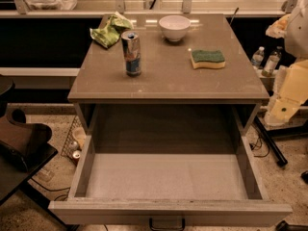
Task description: Place redbull can into top drawer
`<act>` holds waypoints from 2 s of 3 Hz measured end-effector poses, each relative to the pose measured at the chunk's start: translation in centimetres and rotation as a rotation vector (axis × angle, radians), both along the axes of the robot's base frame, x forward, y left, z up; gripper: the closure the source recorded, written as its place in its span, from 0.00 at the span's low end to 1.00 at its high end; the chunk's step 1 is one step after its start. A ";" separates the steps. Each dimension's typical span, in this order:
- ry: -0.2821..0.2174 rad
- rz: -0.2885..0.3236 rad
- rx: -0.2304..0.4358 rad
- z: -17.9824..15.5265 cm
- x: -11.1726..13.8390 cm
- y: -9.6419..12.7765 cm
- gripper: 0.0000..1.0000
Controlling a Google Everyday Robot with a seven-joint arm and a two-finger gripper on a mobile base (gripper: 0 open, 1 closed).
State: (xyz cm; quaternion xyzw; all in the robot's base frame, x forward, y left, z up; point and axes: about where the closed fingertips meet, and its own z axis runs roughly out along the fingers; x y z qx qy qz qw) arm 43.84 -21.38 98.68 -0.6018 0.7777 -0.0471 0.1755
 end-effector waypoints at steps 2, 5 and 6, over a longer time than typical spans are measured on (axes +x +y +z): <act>-0.085 0.004 0.062 0.3 3.2 1.2 0.00; -0.388 -0.051 0.601 3.2 18.6 8.0 0.00; -0.387 -0.050 0.600 3.2 18.6 8.0 0.00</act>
Offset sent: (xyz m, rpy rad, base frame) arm 0.0812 0.0290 0.0042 0.1563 -0.1958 0.0104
